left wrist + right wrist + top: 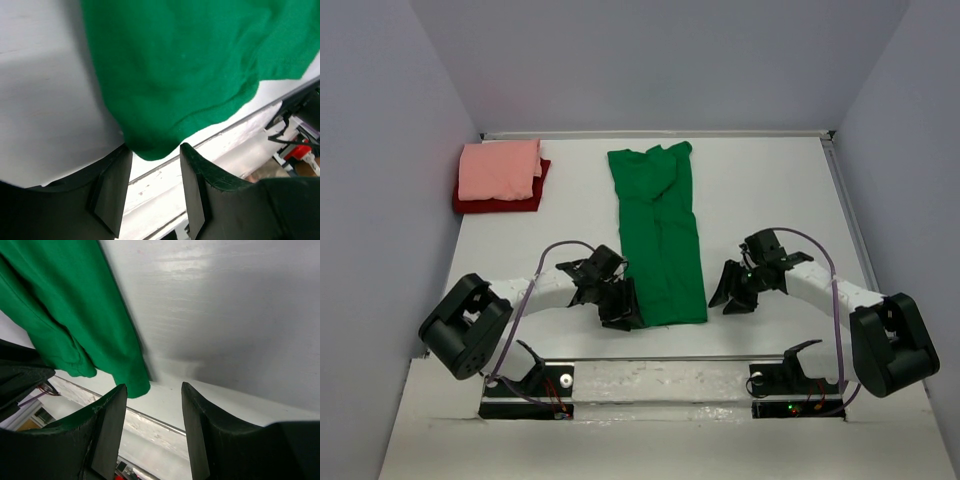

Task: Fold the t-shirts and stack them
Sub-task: Grab the bottom of the folded rectangular tshirt with both arms

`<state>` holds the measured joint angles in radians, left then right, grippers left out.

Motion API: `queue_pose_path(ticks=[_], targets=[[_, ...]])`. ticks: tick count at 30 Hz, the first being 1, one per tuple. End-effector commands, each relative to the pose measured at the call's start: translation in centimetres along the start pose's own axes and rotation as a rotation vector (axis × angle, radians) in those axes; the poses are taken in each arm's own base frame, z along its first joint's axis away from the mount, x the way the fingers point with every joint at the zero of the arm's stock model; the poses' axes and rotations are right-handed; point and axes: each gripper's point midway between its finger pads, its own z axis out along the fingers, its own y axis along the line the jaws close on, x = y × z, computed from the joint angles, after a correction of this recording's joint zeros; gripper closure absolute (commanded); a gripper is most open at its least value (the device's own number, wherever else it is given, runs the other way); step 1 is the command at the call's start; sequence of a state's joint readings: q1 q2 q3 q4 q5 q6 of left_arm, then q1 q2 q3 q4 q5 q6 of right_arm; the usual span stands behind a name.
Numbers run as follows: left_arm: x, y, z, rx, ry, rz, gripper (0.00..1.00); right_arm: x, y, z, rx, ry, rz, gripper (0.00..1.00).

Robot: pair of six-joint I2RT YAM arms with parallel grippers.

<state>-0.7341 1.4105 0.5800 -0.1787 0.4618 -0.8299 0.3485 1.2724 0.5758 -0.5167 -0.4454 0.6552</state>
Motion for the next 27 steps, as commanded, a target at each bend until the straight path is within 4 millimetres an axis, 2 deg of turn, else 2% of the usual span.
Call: queue_pose_path(ticks=[1, 10, 19, 22, 27], targets=[[0.2, 2.4, -1.0, -0.142, -0.036, -0.044, 0.44, -1.6, 2.1, -0.6, -0.045, -0.031, -0.029, 0.47], [0.6, 3.2, 0.5, -0.147, 0.008, -0.043, 0.44, -1.7, 2.2, -0.6, -0.04, -0.027, -0.041, 0.47], [0.0, 3.4, 1.8, -0.142, 0.01, -0.043, 0.44, -1.2, 1.7, -0.5, -0.034, -0.023, -0.034, 0.47], [-0.1, 4.2, 1.9, -0.175, 0.007, -0.05, 0.45, -1.1, 1.6, -0.4, -0.033, -0.018, -0.032, 0.47], [-0.2, 4.4, 1.5, -0.184, -0.01, -0.052, 0.5, -1.1, 1.5, 0.0, -0.039, -0.004, -0.032, 0.47]])
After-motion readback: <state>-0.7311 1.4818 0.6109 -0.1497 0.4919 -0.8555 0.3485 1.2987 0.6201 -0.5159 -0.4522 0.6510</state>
